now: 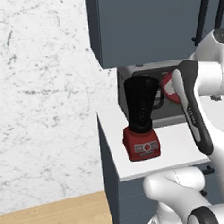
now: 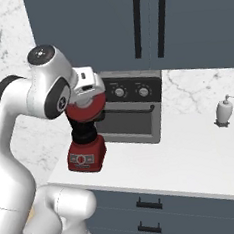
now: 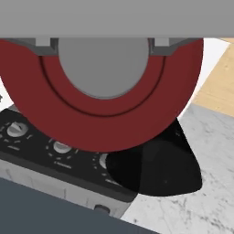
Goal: Close the lid blender by securely placing the lid on top.
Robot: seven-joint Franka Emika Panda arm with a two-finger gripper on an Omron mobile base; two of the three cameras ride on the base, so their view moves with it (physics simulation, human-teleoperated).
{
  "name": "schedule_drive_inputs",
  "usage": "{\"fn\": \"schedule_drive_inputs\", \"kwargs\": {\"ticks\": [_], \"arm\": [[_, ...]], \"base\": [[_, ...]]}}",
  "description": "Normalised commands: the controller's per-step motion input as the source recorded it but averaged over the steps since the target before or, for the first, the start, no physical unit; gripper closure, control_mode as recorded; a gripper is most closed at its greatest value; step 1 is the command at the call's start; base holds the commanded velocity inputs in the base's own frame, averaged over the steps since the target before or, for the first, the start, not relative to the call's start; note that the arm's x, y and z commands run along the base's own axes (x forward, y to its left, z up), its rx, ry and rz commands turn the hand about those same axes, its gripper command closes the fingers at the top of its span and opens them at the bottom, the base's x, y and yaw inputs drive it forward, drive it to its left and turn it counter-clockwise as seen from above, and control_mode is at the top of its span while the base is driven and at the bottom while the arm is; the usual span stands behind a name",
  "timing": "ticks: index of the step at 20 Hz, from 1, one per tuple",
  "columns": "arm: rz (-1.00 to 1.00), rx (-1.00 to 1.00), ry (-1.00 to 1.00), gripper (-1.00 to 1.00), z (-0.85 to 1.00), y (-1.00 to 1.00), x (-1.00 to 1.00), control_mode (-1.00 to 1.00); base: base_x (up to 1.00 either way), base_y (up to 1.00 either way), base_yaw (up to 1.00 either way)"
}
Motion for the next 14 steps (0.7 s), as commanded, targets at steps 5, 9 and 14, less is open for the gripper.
{"fn": "schedule_drive_inputs", "kwargs": {"ticks": [5,9,14], "arm": [[-0.01,0.00,0.06,1.00,0.28,0.34,0.02,-1.00],[-0.12,0.04,0.10,1.00,0.18,0.11,0.13,-1.00],[-0.18,0.08,0.04,1.00,0.12,0.05,0.14,-1.00]], "base": [[0.00,0.00,0.00],[0.00,0.00,0.00],[0.00,0.00,0.00]]}}
